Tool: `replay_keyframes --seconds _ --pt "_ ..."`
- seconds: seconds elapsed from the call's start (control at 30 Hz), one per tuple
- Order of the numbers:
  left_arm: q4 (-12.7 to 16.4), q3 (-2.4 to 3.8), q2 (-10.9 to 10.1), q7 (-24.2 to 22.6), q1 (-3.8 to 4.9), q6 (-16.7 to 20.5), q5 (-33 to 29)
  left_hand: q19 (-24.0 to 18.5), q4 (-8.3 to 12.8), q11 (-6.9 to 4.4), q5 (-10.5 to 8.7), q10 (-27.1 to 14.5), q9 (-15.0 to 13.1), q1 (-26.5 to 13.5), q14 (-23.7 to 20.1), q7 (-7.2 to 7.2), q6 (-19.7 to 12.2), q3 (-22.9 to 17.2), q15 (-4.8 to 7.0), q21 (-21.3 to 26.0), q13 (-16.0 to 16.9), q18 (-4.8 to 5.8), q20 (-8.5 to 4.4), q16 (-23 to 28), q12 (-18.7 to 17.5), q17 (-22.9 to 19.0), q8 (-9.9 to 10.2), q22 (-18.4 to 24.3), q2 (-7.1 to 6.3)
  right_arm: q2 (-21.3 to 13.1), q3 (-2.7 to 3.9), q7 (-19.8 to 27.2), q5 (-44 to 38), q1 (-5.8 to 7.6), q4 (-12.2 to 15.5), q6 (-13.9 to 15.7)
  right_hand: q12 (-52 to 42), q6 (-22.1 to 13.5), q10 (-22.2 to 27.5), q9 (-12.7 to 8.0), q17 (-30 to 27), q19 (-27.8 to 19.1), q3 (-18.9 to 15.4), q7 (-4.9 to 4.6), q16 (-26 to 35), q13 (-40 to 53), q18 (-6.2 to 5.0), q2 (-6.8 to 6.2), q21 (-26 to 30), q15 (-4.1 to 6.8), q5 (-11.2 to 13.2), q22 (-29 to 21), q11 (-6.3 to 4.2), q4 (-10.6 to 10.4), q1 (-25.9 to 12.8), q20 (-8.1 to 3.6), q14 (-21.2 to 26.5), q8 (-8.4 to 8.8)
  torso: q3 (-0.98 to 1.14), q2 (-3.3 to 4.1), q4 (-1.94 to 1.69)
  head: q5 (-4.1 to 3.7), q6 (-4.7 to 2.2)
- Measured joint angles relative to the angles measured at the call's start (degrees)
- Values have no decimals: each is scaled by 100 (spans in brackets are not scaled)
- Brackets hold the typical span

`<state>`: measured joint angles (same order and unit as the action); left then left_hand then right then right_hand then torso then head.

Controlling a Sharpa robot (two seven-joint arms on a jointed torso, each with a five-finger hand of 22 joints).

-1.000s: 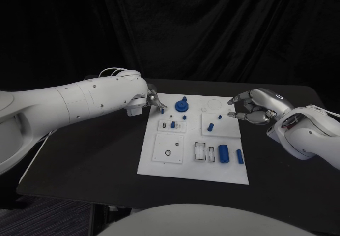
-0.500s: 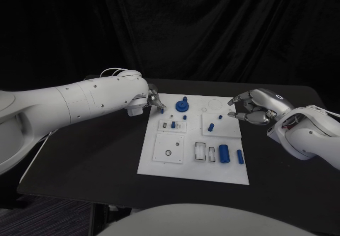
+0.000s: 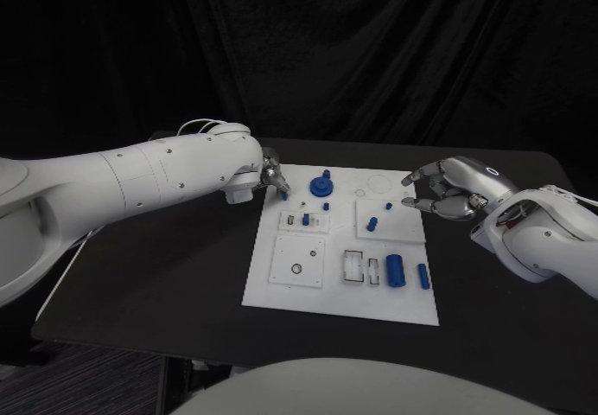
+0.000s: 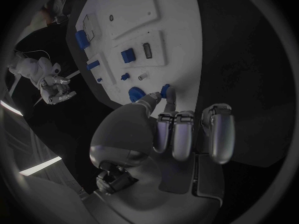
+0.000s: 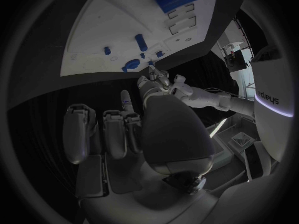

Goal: Assemble the parts on the task board

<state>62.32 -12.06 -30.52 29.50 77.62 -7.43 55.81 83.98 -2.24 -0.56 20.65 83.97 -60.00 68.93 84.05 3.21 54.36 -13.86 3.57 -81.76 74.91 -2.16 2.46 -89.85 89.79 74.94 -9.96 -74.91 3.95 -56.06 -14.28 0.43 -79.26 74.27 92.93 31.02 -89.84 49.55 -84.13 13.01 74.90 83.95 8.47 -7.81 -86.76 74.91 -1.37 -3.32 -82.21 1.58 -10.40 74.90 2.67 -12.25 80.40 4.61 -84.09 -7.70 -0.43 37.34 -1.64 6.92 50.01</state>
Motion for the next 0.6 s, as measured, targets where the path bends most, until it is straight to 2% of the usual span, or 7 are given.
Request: replay_keyframes --seconds 0.27,0.4,0.47,0.6 --pt "-2 1 -19 -2 0 -33 -2 0 224 0 116 0 -67 -141 0 8 33 -493 0 23 0 0 0 0 0 0 21 0 -139 1 0 -2 0 0 -5 -14 0 0 0 -6 0 0 0 0 0 0 0 0 0 0 0 0 0 0 0 0 0 0 0 1 0 7 0" --pt "-1 1 -29 -1 0 -56 -3 0 226 0 177 0 -108 -185 0 11 36 -588 0 58 0 0 0 0 0 -1 22 0 -182 2 0 -3 0 0 -7 -18 0 0 0 -6 0 0 17 0 0 0 0 0 21 0 0 0 0 17 0 0 0 0 -1 0 0 -1 0" --pt "3 1 -37 0 0 -73 -4 0 306 0 204 0 -121 -223 0 22 47 -728 0 59 0 0 0 0 0 -1 22 0 -220 2 0 -4 0 0 -8 -20 0 0 0 -6 0 0 17 0 0 0 0 0 21 0 0 0 0 17 0 0 0 0 -1 -1 0 -2 0" --pt "20 0 -51 0 0 -87 -13 0 273 -1 283 -1 -181 -267 0 28 53 -776 0 59 0 0 0 0 0 -1 22 0 -265 3 0 -5 0 0 -13 -24 0 0 0 -6 0 0 17 0 0 0 0 23 21 0 0 3 0 17 23 0 0 0 -1 -2 0 9 0"
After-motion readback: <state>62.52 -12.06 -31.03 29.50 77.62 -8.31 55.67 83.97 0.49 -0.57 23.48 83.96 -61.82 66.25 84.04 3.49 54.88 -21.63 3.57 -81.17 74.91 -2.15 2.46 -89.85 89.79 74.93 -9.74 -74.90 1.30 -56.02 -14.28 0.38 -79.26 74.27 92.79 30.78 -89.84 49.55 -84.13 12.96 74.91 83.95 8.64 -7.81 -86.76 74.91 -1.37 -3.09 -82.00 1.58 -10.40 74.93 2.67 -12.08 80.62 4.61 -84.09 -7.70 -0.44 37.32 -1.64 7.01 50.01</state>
